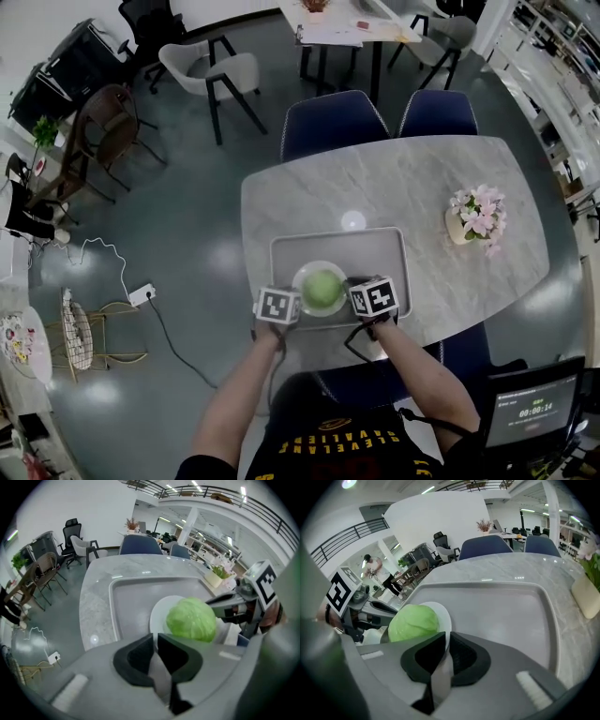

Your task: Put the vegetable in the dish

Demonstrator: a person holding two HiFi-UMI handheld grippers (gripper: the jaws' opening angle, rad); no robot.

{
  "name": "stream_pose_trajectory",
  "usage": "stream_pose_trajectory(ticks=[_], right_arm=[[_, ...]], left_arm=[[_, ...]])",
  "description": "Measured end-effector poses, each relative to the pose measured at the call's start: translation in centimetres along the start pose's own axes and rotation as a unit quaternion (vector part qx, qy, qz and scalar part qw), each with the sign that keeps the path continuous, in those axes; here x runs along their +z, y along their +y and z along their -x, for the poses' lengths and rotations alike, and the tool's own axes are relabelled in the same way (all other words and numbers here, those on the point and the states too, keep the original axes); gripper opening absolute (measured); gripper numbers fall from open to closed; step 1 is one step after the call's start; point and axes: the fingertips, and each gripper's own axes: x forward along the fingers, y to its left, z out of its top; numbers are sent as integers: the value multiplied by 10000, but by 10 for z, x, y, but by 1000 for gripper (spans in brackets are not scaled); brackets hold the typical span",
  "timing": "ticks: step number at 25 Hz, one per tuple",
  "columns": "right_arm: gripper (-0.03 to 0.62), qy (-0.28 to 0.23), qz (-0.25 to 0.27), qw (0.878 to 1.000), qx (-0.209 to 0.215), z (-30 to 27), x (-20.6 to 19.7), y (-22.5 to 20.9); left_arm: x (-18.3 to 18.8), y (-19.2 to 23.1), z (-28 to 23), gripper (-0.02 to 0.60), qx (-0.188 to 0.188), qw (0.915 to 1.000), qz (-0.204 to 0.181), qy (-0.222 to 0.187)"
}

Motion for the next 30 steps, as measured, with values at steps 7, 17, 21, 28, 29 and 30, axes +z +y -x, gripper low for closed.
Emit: stream_pose_trajectory(ticks=[7,17,21,28,29,30], right_arm=[[6,-392,-236,9989,-52,30,12,-2],[6,-1038,-464,9916,625,75,17,42],[6,-1329,-537,9867,772,101,19,59],[6,-1766,-296,9805,804,150,18,78],[6,-1860,-257,9789,801,156,20,80],[6,-1968,-216,9770,790,164,22,83]], left_arm=[[11,-13,28,1,-336,9970,276,-636],[3,-50,92,1,-1133,9804,590,-1498],[0,-63,122,1,-1286,9738,646,-1760],[-1,-98,171,0,-1527,9604,568,-2262],[-2,-101,177,0,-1542,9588,520,-2329],[-3,-104,184,1,-1544,9573,442,-2406]])
